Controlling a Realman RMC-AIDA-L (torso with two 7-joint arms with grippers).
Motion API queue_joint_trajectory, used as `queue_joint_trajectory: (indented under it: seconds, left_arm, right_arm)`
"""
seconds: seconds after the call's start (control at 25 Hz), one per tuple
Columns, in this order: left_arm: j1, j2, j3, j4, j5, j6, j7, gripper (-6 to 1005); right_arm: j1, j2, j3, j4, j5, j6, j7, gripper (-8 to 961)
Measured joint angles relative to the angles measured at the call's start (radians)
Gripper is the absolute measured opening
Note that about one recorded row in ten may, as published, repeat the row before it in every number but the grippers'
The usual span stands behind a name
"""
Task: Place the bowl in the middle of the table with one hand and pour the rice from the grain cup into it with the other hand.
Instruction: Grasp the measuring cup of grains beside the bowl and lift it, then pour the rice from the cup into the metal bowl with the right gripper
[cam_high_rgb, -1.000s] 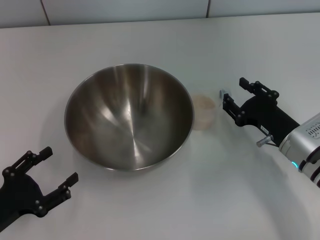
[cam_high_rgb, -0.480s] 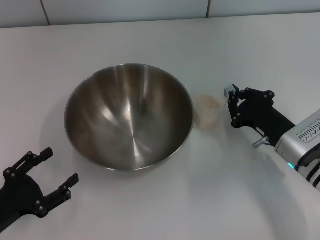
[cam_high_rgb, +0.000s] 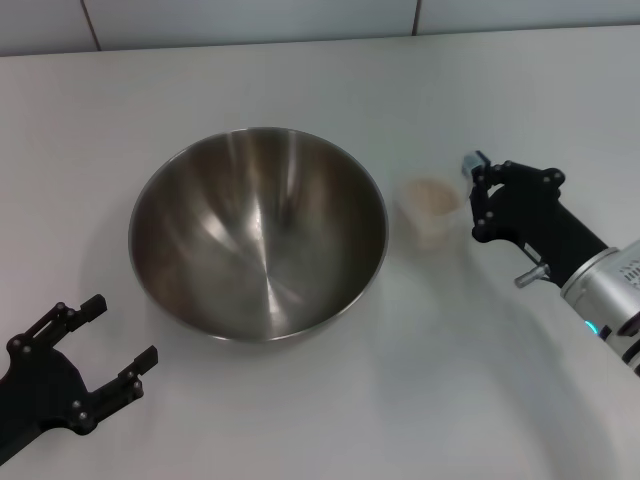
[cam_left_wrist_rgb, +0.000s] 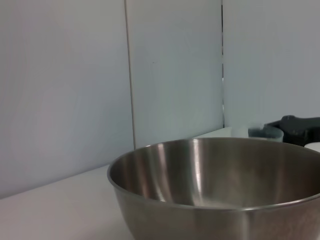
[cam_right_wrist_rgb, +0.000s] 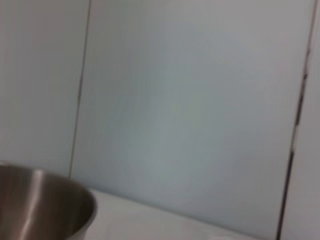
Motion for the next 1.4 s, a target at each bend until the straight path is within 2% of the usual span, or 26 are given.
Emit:
queue_joint_trajectory:
  seconds: [0.24,0.4,0.64,0.96,1.12,1.4]
  left_arm:
    - [0.000,0.000,0.008,0.000,0.001,0.003,0.000,815]
    - [0.000,0.004,0.026,0.000,0.001,0.004,-0.003,814]
    - [-0.001,0.008,0.026,0.000,0.000,0.011,-0.013,815]
    - [0.006,0.009,0.041,0.000,0.000,0.021,-0.014,814]
    - [0.007,0.009,0.048,0.000,0.000,0.029,-0.014,814]
    - [0.008,0.009,0.062,-0.001,0.000,0.043,-0.011,814]
  right_arm:
    - [-0.010,0.000,0.000,0.002,0.034,-0.080,-0.025,13]
    - [-0.014,-0.001,0.001,0.051,0.035,-0.152,-0.142,14]
    - [-0.020,-0.001,-0.015,0.175,0.029,-0.236,-0.462,13]
    - [-0.017,0.000,-0.117,0.275,0.021,-0.241,-1.059,13]
    - [-0.011,0.000,-0.134,0.301,0.020,-0.242,-1.308,12]
    - [0.017,0.000,-0.166,0.306,0.016,-0.239,-1.551,12]
